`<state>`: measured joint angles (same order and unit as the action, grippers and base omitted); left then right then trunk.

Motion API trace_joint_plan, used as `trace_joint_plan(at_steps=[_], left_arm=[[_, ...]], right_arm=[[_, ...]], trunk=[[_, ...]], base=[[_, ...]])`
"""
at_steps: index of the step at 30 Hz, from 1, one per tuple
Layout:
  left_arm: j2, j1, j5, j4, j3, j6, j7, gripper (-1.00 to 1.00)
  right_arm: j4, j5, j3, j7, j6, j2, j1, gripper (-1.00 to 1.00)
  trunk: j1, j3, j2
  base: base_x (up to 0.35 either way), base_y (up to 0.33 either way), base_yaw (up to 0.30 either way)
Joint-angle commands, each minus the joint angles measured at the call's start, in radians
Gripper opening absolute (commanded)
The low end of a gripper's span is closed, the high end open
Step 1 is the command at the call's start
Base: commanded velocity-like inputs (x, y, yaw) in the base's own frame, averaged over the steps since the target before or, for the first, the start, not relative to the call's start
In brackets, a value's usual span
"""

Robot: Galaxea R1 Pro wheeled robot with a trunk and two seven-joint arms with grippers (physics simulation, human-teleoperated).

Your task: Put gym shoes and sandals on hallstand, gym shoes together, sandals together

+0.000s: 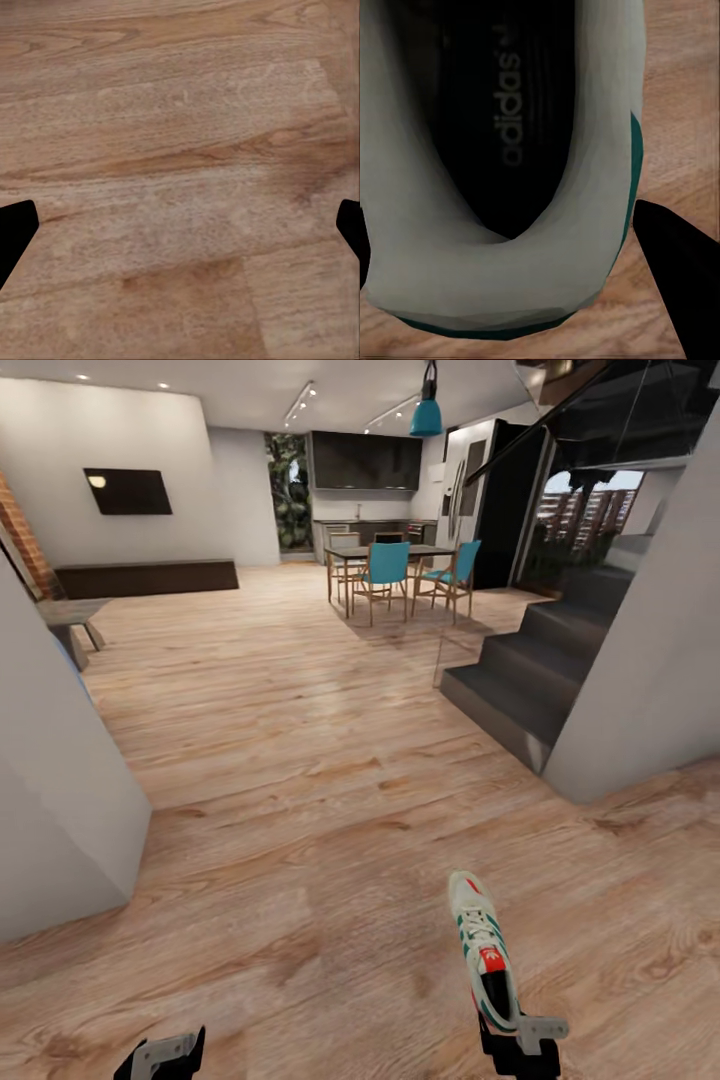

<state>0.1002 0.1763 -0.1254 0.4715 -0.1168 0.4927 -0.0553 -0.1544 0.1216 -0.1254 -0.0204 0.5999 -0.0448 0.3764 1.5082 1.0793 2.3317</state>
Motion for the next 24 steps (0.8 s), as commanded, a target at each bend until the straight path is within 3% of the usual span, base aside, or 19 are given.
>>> trace_joint_plan(at_steps=[1, 24], left_arm=[[0.0, 0.0, -0.01, -0.003, 0.0, 0.008, -0.007, 1.0], [0.004, 0.0, -0.01, -0.019, 0.001, 0.037, -0.012, 1.0]], right_arm=[[0.001, 0.01, -0.007, -0.004, 0.003, 0.001, 0.001, -1.0], [0.004, 0.012, -0.008, -0.005, 0.003, -0.003, 0.001, -1.0]], trunk=[[0.0, 0.001, 0.0], [0.0, 0.001, 0.0]], base=[[0.0, 0.0, -0.3], [0.0, 0.0, -0.3]])
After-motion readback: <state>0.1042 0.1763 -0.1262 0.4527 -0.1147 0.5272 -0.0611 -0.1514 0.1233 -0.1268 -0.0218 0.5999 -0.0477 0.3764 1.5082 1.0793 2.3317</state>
